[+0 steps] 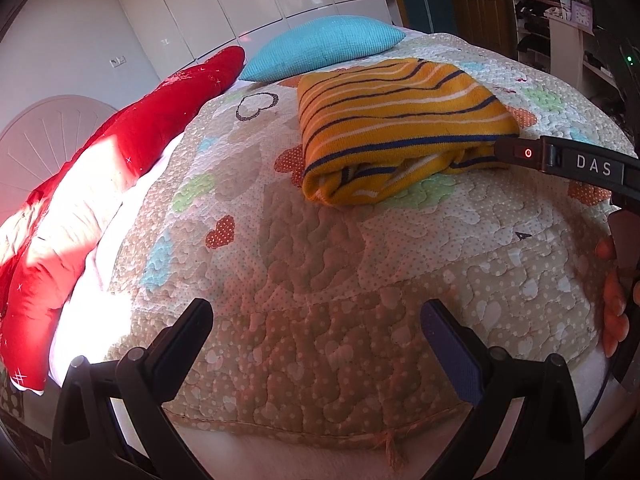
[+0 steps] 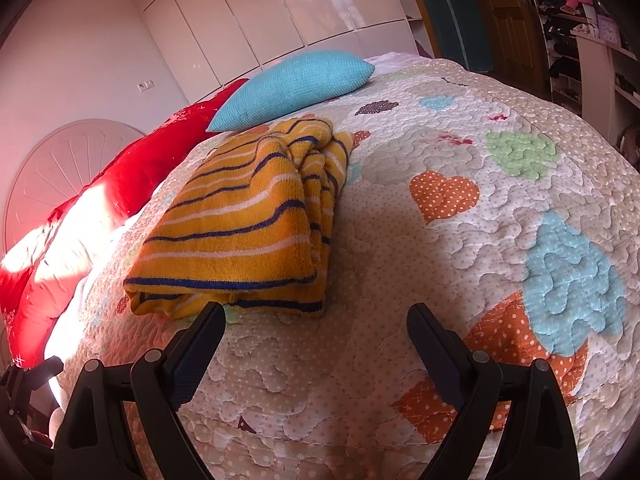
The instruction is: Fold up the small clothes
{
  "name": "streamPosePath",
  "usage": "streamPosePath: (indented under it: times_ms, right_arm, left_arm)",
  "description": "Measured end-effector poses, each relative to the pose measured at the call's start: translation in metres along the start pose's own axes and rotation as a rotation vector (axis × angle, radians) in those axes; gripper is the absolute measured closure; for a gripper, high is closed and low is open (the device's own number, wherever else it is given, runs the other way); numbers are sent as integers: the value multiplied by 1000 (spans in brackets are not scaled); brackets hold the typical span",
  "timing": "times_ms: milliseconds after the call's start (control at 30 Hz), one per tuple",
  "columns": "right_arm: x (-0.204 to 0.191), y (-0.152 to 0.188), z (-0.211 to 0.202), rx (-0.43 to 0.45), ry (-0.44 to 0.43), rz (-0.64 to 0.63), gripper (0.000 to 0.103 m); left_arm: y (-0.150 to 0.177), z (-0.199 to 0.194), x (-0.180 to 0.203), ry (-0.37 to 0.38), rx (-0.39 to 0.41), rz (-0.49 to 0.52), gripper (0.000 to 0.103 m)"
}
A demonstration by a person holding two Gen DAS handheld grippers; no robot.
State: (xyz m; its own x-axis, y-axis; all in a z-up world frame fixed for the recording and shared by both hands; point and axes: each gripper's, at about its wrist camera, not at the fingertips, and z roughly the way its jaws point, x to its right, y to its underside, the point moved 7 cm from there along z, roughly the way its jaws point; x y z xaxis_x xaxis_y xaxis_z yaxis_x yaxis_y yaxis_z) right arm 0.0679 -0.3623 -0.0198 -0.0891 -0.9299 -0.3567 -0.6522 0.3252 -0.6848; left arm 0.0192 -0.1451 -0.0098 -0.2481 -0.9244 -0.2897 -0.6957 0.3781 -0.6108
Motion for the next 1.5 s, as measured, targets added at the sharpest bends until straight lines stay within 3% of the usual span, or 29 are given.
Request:
streamPosePath:
  times_ms: [1500]
  right_arm:
    - [-2,1,4,1,33,-56,8]
  left_arm:
    - [17,19,-11,45,-71,-31,0]
